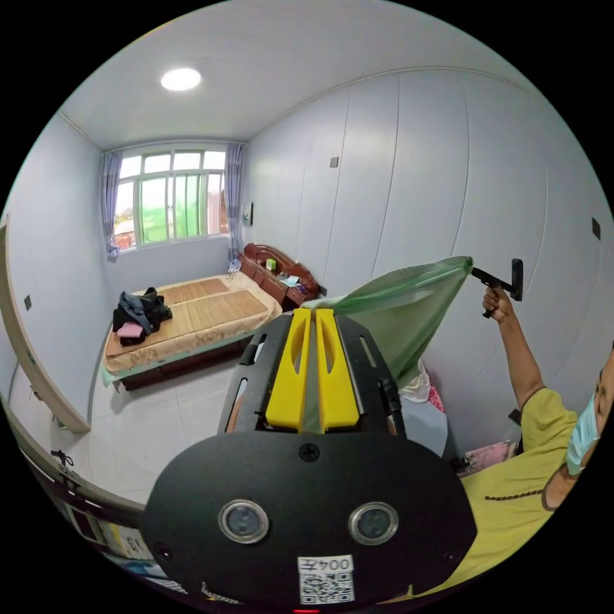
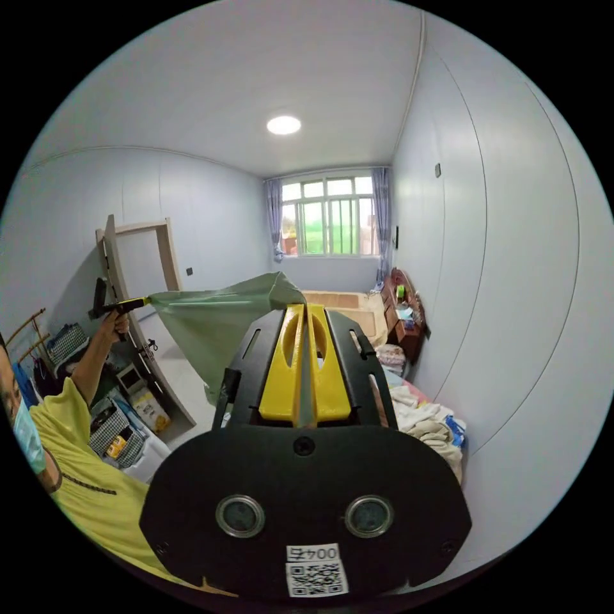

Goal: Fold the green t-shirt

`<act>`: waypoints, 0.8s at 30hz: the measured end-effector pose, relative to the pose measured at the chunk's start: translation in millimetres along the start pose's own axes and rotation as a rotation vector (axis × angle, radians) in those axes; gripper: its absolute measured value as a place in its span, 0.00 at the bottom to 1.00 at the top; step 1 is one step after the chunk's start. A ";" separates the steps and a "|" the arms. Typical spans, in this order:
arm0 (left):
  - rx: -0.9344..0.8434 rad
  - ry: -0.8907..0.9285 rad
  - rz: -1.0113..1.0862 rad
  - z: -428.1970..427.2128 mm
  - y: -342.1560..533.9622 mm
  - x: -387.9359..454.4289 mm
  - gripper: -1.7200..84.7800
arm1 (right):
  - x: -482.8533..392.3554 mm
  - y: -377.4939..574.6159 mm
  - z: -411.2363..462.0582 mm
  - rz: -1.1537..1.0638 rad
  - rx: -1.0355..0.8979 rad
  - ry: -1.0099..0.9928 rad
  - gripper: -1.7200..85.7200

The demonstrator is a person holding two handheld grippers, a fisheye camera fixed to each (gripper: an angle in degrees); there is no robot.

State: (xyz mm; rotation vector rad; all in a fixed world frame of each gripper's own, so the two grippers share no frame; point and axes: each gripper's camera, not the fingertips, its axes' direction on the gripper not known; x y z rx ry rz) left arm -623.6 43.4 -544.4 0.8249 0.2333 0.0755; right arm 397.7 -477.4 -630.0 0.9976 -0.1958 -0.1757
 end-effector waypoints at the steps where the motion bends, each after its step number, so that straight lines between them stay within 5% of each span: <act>1: 0.009 0.008 0.005 -7.9 -4.6 -3.5 0.04 | 0.4 -10.5 -6.6 -0.014 0.003 0.010 0.01; 16: 0.036 0.117 0.030 -79.3 -7.5 -24.5 0.04 | 28.8 -54.2 -55.2 -0.087 -0.001 -0.090 0.01; 24: -0.053 0.038 -0.034 -57.8 -9.6 -42.3 0.04 | 63.3 -58.9 -7.0 -0.098 -0.074 -0.128 0.01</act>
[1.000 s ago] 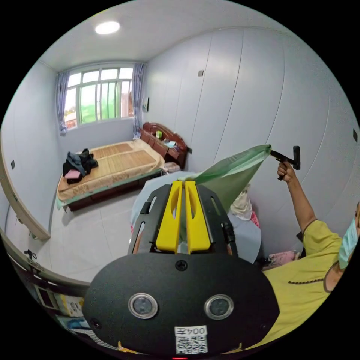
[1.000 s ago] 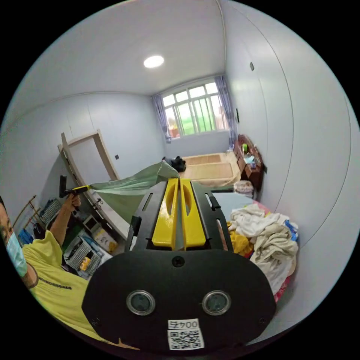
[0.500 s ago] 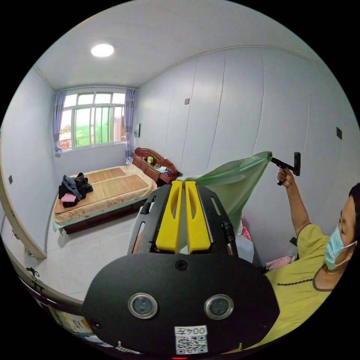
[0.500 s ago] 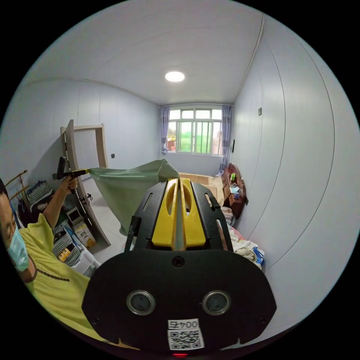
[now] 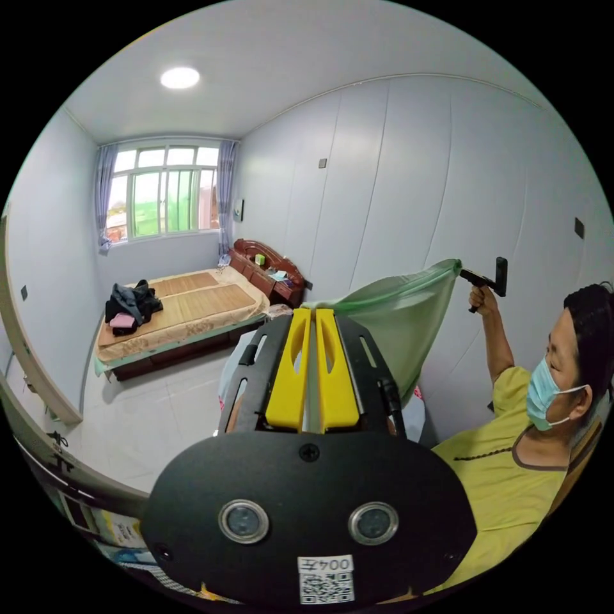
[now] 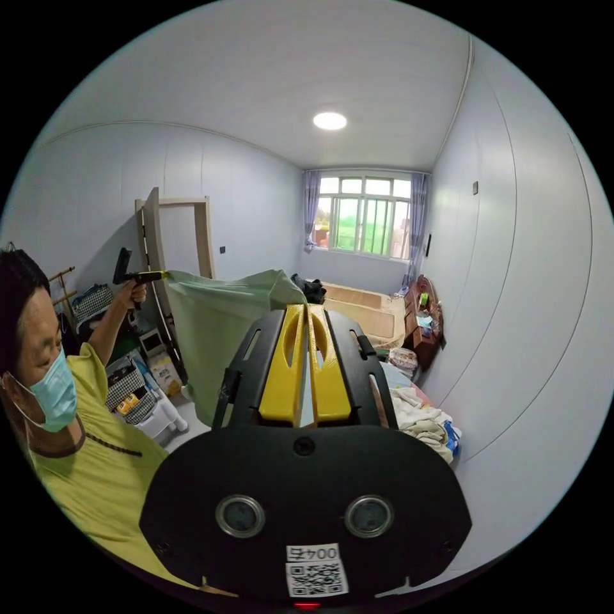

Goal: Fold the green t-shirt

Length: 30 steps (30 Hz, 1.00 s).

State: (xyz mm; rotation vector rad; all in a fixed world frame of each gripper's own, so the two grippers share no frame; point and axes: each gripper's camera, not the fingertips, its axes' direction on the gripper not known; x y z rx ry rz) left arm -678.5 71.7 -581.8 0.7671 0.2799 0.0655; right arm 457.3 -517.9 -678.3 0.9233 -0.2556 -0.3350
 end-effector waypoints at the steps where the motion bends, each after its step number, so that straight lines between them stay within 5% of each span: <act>1: -0.027 -0.010 -0.013 11.9 -0.4 -6.9 0.04 | 10.0 1.9 14.9 0.021 -0.017 -0.003 0.01; 13: -0.257 0.083 -0.117 188.6 -31.7 -127.6 0.04 | 122.3 22.1 183.0 0.349 -0.167 0.123 0.01; 23: -0.029 -0.011 -0.046 219.3 -101.4 -136.7 0.04 | 128.6 -24.6 172.1 0.299 0.110 0.301 0.01; 30: -0.017 -0.058 -0.002 226.9 -40.1 -110.4 0.04 | 108.4 54.8 152.0 0.263 0.129 0.180 0.01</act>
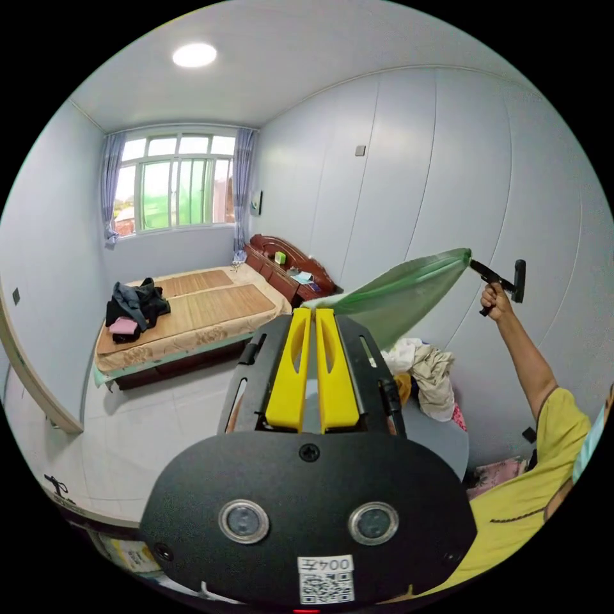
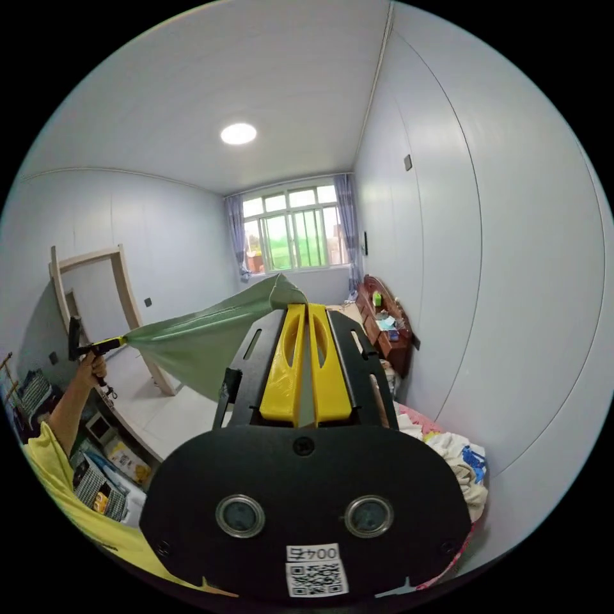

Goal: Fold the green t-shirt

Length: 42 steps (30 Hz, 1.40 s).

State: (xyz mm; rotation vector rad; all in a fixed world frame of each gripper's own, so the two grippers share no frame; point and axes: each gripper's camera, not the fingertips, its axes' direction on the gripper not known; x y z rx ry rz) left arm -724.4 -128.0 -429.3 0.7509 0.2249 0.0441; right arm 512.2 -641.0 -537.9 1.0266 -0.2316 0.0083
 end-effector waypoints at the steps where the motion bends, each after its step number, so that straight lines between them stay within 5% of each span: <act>1: -0.020 -0.002 0.001 5.5 19.5 5.5 0.04 | 4.1 25.5 -4.0 0.006 -0.019 -0.028 0.01; 11: -0.304 -0.035 -0.003 87.2 259.0 54.1 0.03 | 10.2 319.1 -28.0 -0.039 -0.393 -0.121 0.01; 20: -0.552 -0.020 -0.111 137.3 453.2 120.6 0.03 | 10.1 574.7 -90.0 0.144 -0.677 -0.099 0.01; 42: -0.752 -0.132 -0.026 157.9 622.5 226.4 0.03 | -110.7 871.4 -291.3 0.034 -0.929 -0.009 0.01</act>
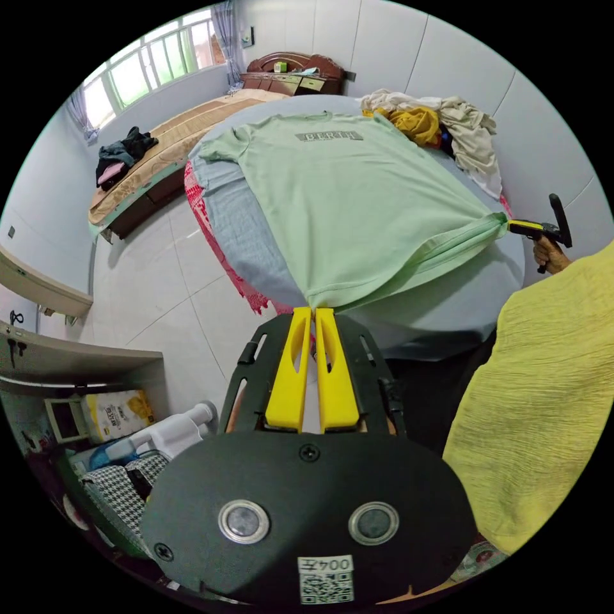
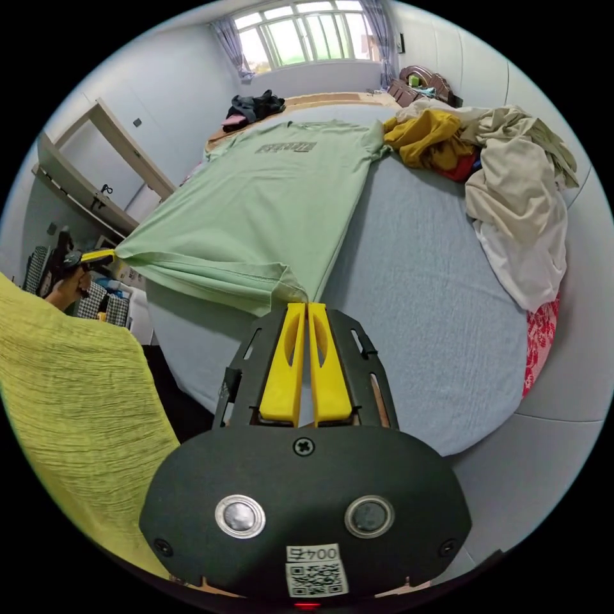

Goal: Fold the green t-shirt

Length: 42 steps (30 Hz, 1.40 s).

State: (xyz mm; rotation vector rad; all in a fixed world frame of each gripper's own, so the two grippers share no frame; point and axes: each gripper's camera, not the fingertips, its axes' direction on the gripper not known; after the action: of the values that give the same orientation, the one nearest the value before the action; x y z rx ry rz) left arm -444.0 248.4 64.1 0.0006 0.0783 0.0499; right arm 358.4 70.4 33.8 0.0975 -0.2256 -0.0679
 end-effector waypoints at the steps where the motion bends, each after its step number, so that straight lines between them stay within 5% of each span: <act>1: -0.012 0.002 -0.013 10.0 3.7 3.2 0.03 | -3.8 12.9 8.0 0.015 -0.009 0.002 0.01; 13: -0.074 0.013 -0.053 64.3 26.8 25.6 0.03 | -36.6 127.3 28.7 0.209 -0.155 0.064 0.09; 20: -0.069 0.023 -0.062 77.5 41.1 31.0 0.03 | -81.7 195.7 9.6 0.385 -0.067 -0.036 0.14; 27: -0.076 0.037 -0.065 89.2 51.1 31.6 0.03 | -137.6 228.8 27.3 0.327 -0.096 0.153 0.16; 33: -0.072 0.053 -0.089 97.0 59.8 24.2 0.03 | -174.5 244.2 28.2 0.171 -0.133 0.261 0.04; 42: -0.004 0.112 -0.088 77.4 67.9 0.9 0.03 | -218.7 271.9 -21.4 -0.095 -0.056 0.306 0.01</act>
State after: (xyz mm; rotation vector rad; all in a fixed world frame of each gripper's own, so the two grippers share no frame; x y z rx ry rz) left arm -440.5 316.3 141.4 -0.0096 0.1901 -0.0381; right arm 165.9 359.3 -6.7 0.0615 0.0868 -0.1524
